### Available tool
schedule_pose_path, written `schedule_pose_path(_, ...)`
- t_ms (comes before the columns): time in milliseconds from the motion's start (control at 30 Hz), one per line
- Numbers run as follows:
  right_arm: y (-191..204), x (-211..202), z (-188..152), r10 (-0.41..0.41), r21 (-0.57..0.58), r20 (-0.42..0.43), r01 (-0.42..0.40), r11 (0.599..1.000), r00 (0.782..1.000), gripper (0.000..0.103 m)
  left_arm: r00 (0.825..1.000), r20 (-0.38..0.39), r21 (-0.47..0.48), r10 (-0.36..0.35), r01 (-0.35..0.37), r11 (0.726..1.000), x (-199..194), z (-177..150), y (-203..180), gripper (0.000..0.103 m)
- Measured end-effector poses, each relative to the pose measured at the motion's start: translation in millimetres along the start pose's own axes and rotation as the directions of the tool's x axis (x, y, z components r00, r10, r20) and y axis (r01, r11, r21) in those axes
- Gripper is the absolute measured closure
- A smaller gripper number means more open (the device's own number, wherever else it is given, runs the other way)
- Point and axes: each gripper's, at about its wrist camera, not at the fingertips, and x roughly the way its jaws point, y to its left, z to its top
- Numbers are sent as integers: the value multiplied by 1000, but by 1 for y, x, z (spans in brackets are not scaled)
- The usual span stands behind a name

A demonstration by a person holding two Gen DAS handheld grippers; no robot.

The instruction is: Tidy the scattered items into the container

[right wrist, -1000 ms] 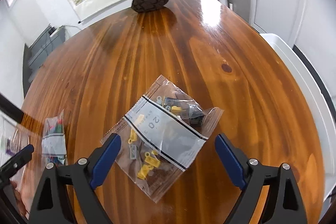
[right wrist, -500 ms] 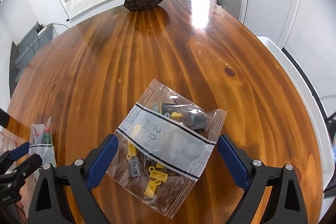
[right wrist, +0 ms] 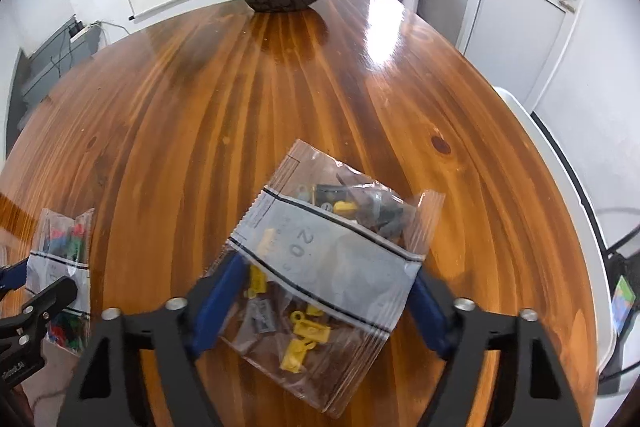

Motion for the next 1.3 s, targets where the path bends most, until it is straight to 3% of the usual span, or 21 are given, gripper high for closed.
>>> schedule_pose_path(200,-3,-10,-4,26,-10,21,-26,1000,999,59,1000,29,-11,-4,4,1000,-5,-4,4,52)
schedule_pose_path(367,1,-18,-7,41,-28,42,-40,999,998,83,999,48,-32,-19,21,999,-15,-9,10,72)
schedule_pose_path(667,-2,-29,-11,125,3,61,-126,992,990,88,995,78,-50,-60,64,997,-34,-19,15,83)
schedule_pose_path(1300,31,-58,-29,214,-87,98,-206,975,972,88,992,121,-155,-42,61,986,-61,-43,36,86)
